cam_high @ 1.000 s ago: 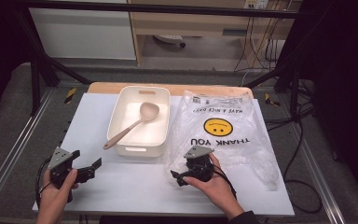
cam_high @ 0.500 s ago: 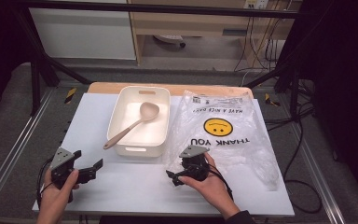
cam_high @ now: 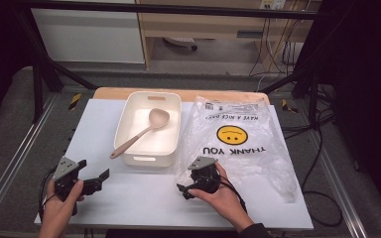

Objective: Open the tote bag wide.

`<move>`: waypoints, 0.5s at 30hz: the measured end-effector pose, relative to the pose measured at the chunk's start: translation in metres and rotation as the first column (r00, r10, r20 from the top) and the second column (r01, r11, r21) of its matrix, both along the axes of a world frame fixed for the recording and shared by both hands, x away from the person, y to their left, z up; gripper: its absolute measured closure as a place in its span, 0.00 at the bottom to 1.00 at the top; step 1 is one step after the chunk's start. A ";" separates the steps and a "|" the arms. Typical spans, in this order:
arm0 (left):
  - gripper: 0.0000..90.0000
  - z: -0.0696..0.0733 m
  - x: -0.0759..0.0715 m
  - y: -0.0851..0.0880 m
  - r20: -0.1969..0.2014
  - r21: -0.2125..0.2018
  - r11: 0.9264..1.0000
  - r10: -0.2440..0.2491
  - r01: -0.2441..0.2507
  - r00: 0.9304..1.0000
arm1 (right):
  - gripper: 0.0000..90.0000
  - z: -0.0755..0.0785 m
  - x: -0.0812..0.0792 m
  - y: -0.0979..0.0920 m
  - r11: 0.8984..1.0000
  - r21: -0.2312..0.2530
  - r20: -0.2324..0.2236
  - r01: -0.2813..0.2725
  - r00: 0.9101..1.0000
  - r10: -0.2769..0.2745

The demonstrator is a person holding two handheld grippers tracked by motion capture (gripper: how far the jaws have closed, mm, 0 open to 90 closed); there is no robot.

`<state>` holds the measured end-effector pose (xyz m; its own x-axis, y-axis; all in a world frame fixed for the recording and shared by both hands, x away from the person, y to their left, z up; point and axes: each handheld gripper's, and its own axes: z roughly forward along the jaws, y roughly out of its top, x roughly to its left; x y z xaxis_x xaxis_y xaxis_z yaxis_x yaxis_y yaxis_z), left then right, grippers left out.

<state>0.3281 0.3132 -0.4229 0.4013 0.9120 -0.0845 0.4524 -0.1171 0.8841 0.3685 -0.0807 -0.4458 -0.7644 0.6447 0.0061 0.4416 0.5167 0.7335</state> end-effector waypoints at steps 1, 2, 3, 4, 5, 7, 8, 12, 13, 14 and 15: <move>0.07 0.000 0.000 0.000 -0.001 0.000 1.000 0.000 0.000 1.000 | 0.06 -0.002 -0.001 0.001 1.000 -0.017 0.003 -0.006 1.000 0.006; 0.07 0.000 0.000 0.000 0.000 0.000 1.000 -0.001 0.001 1.000 | 0.06 -0.003 -0.001 0.002 1.000 -0.024 0.007 -0.008 1.000 0.008; 0.07 0.000 0.000 0.000 0.000 0.000 1.000 -0.001 0.001 1.000 | 0.06 -0.004 -0.001 0.003 1.000 -0.028 0.008 -0.009 1.000 0.009; 0.07 0.000 0.000 0.000 0.000 0.000 1.000 -0.003 0.003 1.000 | 0.06 -0.004 -0.001 0.003 0.999 -0.032 0.006 -0.012 1.000 0.012; 0.07 0.000 0.000 0.000 0.000 0.000 1.000 -0.003 0.003 1.000 | 0.06 -0.005 -0.001 0.003 0.999 -0.035 0.005 -0.014 1.000 0.014; 0.07 0.000 0.000 0.000 -0.002 0.001 1.000 -0.002 0.002 1.000 | 0.06 -0.007 0.000 0.004 0.999 -0.040 0.004 -0.013 1.000 0.013; 0.07 0.000 0.000 0.000 -0.001 0.000 1.000 0.000 0.000 1.000 | 0.06 -0.008 0.000 0.005 0.999 -0.042 -0.001 -0.011 1.000 0.011; 0.07 0.001 0.000 0.001 0.001 -0.002 1.000 -0.001 0.001 1.000 | 0.06 -0.002 -0.009 0.010 0.999 -0.014 0.010 -0.040 0.999 0.040; 0.07 0.001 0.000 0.001 0.001 -0.002 1.000 -0.001 0.001 1.000 | 0.06 -0.002 -0.011 0.011 0.999 -0.015 0.010 -0.052 0.999 0.052; 0.07 0.000 0.001 0.000 0.000 0.000 1.000 -0.002 0.002 1.000 | 0.06 -0.002 -0.012 0.012 0.998 -0.021 0.007 -0.059 0.998 0.059; 0.07 0.000 0.000 0.000 -0.002 -0.002 1.000 0.000 0.000 1.000 | 0.06 -0.004 -0.013 0.013 0.998 -0.024 0.003 -0.063 0.998 0.063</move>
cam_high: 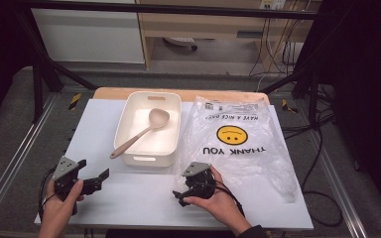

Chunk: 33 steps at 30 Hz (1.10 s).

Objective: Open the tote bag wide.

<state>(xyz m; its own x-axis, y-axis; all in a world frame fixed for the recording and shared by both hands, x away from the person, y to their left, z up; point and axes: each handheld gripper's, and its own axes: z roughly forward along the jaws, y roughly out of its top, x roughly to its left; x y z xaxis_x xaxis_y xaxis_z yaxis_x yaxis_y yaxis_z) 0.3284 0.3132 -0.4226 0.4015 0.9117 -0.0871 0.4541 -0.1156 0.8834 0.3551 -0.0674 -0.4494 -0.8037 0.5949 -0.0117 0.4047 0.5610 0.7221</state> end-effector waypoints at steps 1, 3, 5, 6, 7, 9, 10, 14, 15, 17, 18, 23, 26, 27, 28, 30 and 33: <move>0.07 0.000 0.000 0.000 0.001 0.002 1.000 0.001 -0.001 1.000 | 0.07 -0.002 -0.001 0.001 1.000 -0.005 -0.010 -0.001 1.000 0.001; 0.07 0.000 -0.001 0.001 0.001 -0.001 1.000 0.002 -0.002 1.000 | 0.08 -0.007 -0.001 0.003 1.000 -0.024 -0.028 -0.003 1.000 0.002; 0.07 0.000 -0.001 0.001 0.003 -0.004 1.000 0.008 -0.008 1.000 | 0.09 -0.009 -0.002 0.003 0.999 -0.033 -0.033 -0.005 0.999 0.004; 0.07 0.000 -0.001 0.001 0.004 -0.005 1.000 0.009 -0.009 1.000 | 0.13 -0.009 -0.003 0.002 1.000 -0.029 -0.033 -0.006 0.999 0.005; 0.07 0.000 -0.001 0.001 0.004 -0.005 1.000 0.009 -0.009 1.000 | 0.20 -0.008 -0.003 0.000 0.999 -0.030 -0.029 -0.011 1.000 0.010; 0.07 0.001 -0.001 0.001 0.007 -0.002 1.000 0.008 -0.007 1.000 | 0.37 -0.006 -0.002 -0.004 1.000 -0.017 -0.027 0.011 1.000 -0.011; 0.07 0.001 -0.001 0.001 0.007 -0.002 1.000 0.008 -0.007 1.000 | 0.37 -0.006 -0.002 -0.004 1.000 -0.017 -0.027 0.011 1.000 -0.011; 0.07 0.001 -0.001 0.003 0.004 -0.006 1.000 0.014 -0.014 1.000 | 0.79 -0.004 0.011 -0.016 0.999 0.012 -0.032 0.050 0.998 -0.050; 0.07 0.001 -0.001 0.003 0.004 -0.006 1.000 0.016 -0.016 1.000 | 0.79 -0.004 0.011 -0.016 0.999 0.012 -0.032 0.050 0.998 -0.050; 0.07 0.001 -0.002 0.003 0.007 -0.007 1.000 0.019 -0.019 1.000 | 0.98 -0.005 0.020 -0.019 0.995 0.052 -0.067 0.082 0.995 -0.078; 0.07 0.002 -0.002 0.003 0.009 -0.006 1.000 0.017 -0.017 1.000 | 0.99 -0.005 0.022 -0.020 0.993 0.067 -0.077 0.093 0.993 -0.088; 0.07 0.001 -0.002 0.003 0.009 -0.004 1.000 0.018 -0.018 1.000 | 0.99 0.000 0.026 -0.022 0.990 0.083 -0.062 0.116 0.992 -0.111; 0.07 0.002 -0.002 0.006 0.009 -0.008 1.000 0.029 -0.029 1.000 | 0.99 0.010 0.031 -0.027 0.983 0.131 -0.061 0.131 0.990 -0.123; 0.07 0.002 -0.003 0.007 0.014 -0.012 0.999 0.035 -0.035 0.999 | 0.99 0.013 0.033 -0.028 0.980 0.147 -0.059 0.134 0.990 -0.127; 0.07 0.002 -0.003 0.007 0.014 -0.012 0.999 0.035 -0.035 0.999 | 0.99 0.015 0.035 -0.028 0.978 0.154 -0.053 0.138 0.990 -0.131; 0.07 0.002 -0.003 0.007 0.015 -0.014 0.999 0.033 -0.033 0.999 | 0.99 0.021 0.037 -0.029 0.976 0.165 -0.041 0.139 0.990 -0.134; 0.07 0.002 -0.002 0.006 0.010 -0.009 1.000 0.029 -0.029 1.000 | 0.99 0.030 0.041 -0.033 0.970 0.191 -0.032 0.153 0.988 -0.149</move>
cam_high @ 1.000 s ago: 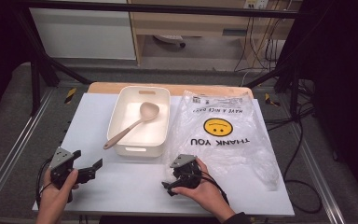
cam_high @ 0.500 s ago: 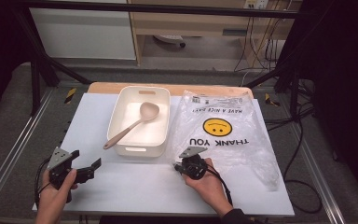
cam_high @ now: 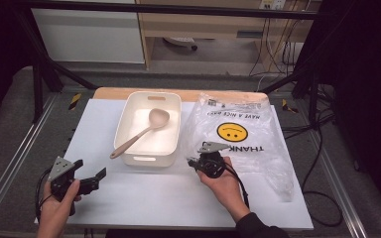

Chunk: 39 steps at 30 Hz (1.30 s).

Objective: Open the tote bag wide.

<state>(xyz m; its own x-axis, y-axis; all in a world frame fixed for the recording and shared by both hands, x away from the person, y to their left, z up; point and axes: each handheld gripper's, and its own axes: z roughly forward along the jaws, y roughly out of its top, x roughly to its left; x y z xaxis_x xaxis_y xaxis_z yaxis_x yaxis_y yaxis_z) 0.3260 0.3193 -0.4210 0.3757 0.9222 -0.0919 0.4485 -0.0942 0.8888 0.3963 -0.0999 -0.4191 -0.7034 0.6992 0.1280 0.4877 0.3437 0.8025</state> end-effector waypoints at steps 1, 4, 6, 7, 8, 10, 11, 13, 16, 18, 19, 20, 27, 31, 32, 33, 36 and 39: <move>0.07 0.000 0.000 0.000 -0.001 0.000 1.000 0.003 -0.003 1.000 | 0.99 0.003 0.002 -0.001 1.000 0.010 -0.001 0.007 1.000 -0.007; 0.07 0.000 0.000 0.001 -0.001 -0.001 1.000 0.007 -0.007 1.000 | 0.99 0.007 0.006 -0.003 1.000 0.023 0.004 0.006 1.000 -0.007; 0.07 0.000 -0.001 0.001 -0.002 0.002 1.000 0.010 -0.010 1.000 | 0.99 0.017 0.010 -0.003 0.999 0.040 0.021 0.020 1.000 -0.021; 0.07 0.000 -0.001 0.001 -0.001 0.003 1.000 0.010 -0.010 1.000 | 0.99 0.020 0.011 -0.003 0.998 0.053 0.025 0.024 0.999 -0.025; 0.07 0.000 -0.001 0.001 -0.001 0.003 1.000 0.010 -0.010 1.000 | 0.99 0.020 0.011 -0.003 0.998 0.053 0.025 0.024 0.999 -0.025; 0.07 0.000 -0.001 0.001 -0.001 0.002 1.000 0.009 -0.009 1.000 | 0.99 0.028 0.015 -0.003 0.998 0.064 0.035 0.028 0.999 -0.030; 0.07 -0.001 0.000 0.001 -0.006 0.003 1.000 0.009 -0.009 1.000 | 0.99 0.034 0.019 -0.002 0.997 0.074 0.039 0.035 0.998 -0.038; 0.07 -0.001 0.000 0.001 -0.007 0.002 1.000 0.007 -0.007 1.000 | 0.99 0.040 0.024 -0.003 0.996 0.081 0.043 0.047 0.998 -0.050; 0.07 -0.001 0.000 0.001 -0.007 0.001 1.000 0.008 -0.008 1.000 | 0.99 0.047 0.031 -0.004 0.993 0.095 0.042 0.065 0.997 -0.069; 0.07 -0.001 0.000 0.001 -0.013 0.001 1.000 0.004 -0.004 1.000 | 0.99 0.051 0.036 -0.005 0.990 0.121 0.028 0.070 0.997 -0.074; 0.07 -0.001 0.000 0.000 -0.012 0.002 1.000 0.004 -0.004 1.000 | 0.99 0.052 0.037 -0.004 0.989 0.126 0.022 0.070 0.997 -0.074; 0.07 -0.001 0.000 0.000 -0.011 0.002 1.000 0.002 -0.002 1.000 | 0.99 0.054 0.039 -0.003 0.989 0.128 0.023 0.072 0.997 -0.075; 0.07 -0.001 0.000 0.000 -0.015 0.006 1.000 0.002 -0.002 1.000 | 0.99 0.063 0.046 -0.001 0.984 0.158 0.027 0.079 0.996 -0.084; 0.07 -0.001 0.000 -0.001 -0.016 0.004 1.000 0.002 -0.002 1.000 | 0.99 0.068 0.049 0.000 0.979 0.183 0.018 0.089 0.995 -0.094; 0.07 -0.002 0.000 -0.001 -0.019 0.006 1.000 0.000 0.001 1.000 | 0.99 0.072 0.053 0.002 0.976 0.199 0.020 0.093 0.995 -0.099; 0.07 -0.002 0.000 -0.001 -0.019 0.006 1.000 0.000 0.001 1.000 | 0.99 0.072 0.053 0.002 0.976 0.199 0.020 0.093 0.995 -0.099; 0.07 -0.002 0.000 -0.001 -0.020 0.006 1.000 -0.002 0.002 1.000 | 0.99 0.077 0.060 0.007 0.975 0.201 0.023 0.091 0.995 -0.098; 0.07 -0.002 0.001 -0.001 -0.022 0.007 1.000 -0.001 0.001 1.000 | 0.99 0.078 0.065 0.011 0.973 0.208 0.008 0.100 0.995 -0.104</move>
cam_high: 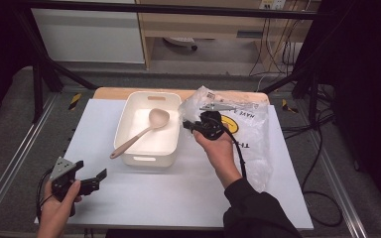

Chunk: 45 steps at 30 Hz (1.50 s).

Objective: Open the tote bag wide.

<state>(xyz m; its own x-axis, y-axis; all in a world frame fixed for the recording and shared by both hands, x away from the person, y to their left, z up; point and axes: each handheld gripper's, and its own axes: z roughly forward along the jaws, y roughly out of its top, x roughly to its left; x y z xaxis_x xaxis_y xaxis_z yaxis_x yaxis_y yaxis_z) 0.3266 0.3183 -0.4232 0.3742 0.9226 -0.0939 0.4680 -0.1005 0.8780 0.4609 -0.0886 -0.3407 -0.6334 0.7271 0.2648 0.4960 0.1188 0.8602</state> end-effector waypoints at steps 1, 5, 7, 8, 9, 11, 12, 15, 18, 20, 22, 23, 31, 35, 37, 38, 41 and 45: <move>0.07 0.000 0.000 0.000 0.000 0.000 1.000 0.000 0.000 1.000 | 0.99 0.000 0.000 0.000 1.000 0.000 0.000 0.000 1.000 0.000; 0.07 0.000 0.000 0.000 -0.001 0.003 1.000 -0.004 0.004 1.000 | 0.99 0.001 0.011 0.008 1.000 0.005 -0.023 0.012 1.000 -0.012; 0.07 0.000 0.000 0.000 0.000 0.003 1.000 -0.006 0.006 1.000 | 0.99 -0.001 0.015 0.011 1.000 0.006 -0.038 0.018 0.999 -0.017; 0.07 0.000 0.000 0.000 -0.001 0.004 1.000 -0.004 0.004 1.000 | 0.99 -0.002 0.018 0.013 1.000 0.001 -0.043 0.017 0.999 -0.017; 0.07 0.000 0.000 0.000 -0.001 0.004 1.000 -0.004 0.004 1.000 | 0.99 -0.003 0.019 0.015 1.000 -0.002 -0.045 0.019 0.999 -0.019; 0.07 0.000 0.000 0.000 -0.001 0.003 1.000 -0.005 0.005 1.000 | 0.99 -0.004 0.023 0.020 1.000 -0.011 -0.051 0.021 0.998 -0.022; 0.07 0.000 0.000 0.000 -0.001 0.003 1.000 -0.005 0.005 1.000 | 0.99 -0.004 0.025 0.022 1.000 -0.009 -0.054 0.025 0.998 -0.026; 0.07 0.000 0.000 0.000 -0.002 0.003 1.000 -0.006 0.006 1.000 | 0.99 -0.004 0.030 0.032 0.999 -0.023 -0.056 0.026 0.998 -0.027; 0.07 0.000 0.000 0.000 -0.002 0.002 1.000 -0.007 0.007 1.000 | 0.98 -0.004 0.034 0.040 0.999 -0.032 -0.065 0.023 0.998 -0.025; 0.07 0.000 0.000 0.000 -0.002 0.002 1.000 -0.008 0.008 1.000 | 0.90 -0.005 0.037 0.050 0.998 -0.051 -0.059 0.020 0.998 -0.023; 0.07 0.000 0.000 -0.001 -0.003 -0.001 1.000 -0.014 0.014 1.000 | 0.78 -0.005 0.036 0.053 0.998 -0.062 -0.053 0.011 0.998 -0.014; 0.07 0.000 0.000 -0.001 -0.003 -0.001 1.000 -0.014 0.014 1.000 | 0.71 -0.004 0.035 0.054 0.997 -0.072 -0.050 0.006 0.999 -0.010; 0.07 0.000 0.000 -0.001 -0.002 0.001 1.000 -0.012 0.012 1.000 | 0.33 0.002 0.025 0.047 0.989 -0.151 -0.023 0.001 1.000 -0.005; 0.07 0.000 0.000 0.000 -0.001 0.005 1.000 -0.007 0.007 1.000 | 0.22 0.003 0.020 0.039 0.983 -0.183 -0.009 -0.003 1.000 0.001; 0.07 0.000 0.000 0.000 -0.002 0.001 1.000 -0.001 0.001 1.000 | 0.19 0.004 0.018 0.033 0.981 -0.195 -0.006 -0.003 1.000 0.002; 0.07 0.000 0.000 0.000 -0.002 0.001 1.000 -0.001 0.001 1.000 | 0.18 0.005 0.016 0.030 0.981 -0.195 0.001 0.000 1.000 0.000; 0.07 0.000 0.000 0.001 -0.001 0.003 1.000 0.002 -0.002 1.000 | 0.15 0.006 0.012 0.020 0.981 -0.194 0.012 0.005 1.000 -0.003; 0.07 0.000 0.000 0.002 0.000 0.007 1.000 0.004 -0.004 1.000 | 0.12 0.008 0.008 0.006 0.979 -0.203 0.026 0.008 1.000 -0.003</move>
